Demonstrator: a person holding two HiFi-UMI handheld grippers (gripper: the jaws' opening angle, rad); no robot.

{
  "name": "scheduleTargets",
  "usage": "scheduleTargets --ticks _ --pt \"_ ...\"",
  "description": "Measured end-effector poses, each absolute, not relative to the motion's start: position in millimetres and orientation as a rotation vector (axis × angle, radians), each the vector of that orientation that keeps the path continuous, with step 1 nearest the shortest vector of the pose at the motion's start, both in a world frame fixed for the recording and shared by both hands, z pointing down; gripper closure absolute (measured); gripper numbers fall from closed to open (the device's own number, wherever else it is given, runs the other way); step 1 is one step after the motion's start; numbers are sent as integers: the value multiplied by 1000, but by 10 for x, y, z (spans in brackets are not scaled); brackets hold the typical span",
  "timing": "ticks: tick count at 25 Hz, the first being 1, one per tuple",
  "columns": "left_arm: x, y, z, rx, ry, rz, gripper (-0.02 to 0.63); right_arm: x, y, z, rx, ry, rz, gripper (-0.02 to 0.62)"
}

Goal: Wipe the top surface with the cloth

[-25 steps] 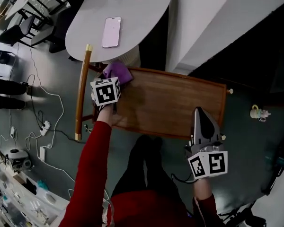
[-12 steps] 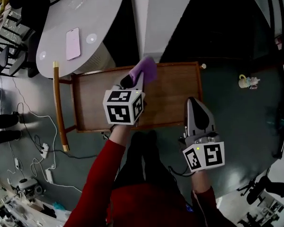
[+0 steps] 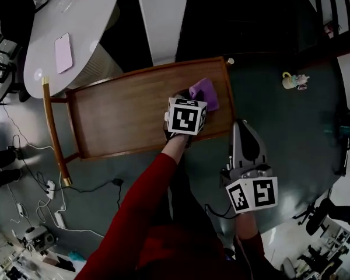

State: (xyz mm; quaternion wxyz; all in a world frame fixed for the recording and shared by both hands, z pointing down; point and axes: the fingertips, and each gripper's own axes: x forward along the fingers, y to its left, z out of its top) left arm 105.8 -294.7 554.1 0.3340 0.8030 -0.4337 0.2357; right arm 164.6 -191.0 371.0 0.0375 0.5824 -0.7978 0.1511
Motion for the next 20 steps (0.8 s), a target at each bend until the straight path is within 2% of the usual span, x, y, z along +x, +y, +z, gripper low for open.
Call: scheduleTargets --ticks 3,12,16,20 --pt "428 -2860 5637 2018 -1250 624 541 1496 -1924 3721 1714 -2494 465 583" --pt "-2096 -2466 5591 1722 -1734 682 542 656 -2005 3752 1442 -2644 445 583" --pt "-2698 -2278 5488 1616 -1859 698 541 469 -1991 3737 1381 -2662 440 583" --pt "-2987 -2133 5499 1593 -1917 742 541 279 -1937 3872 1361 -2664 432 583"
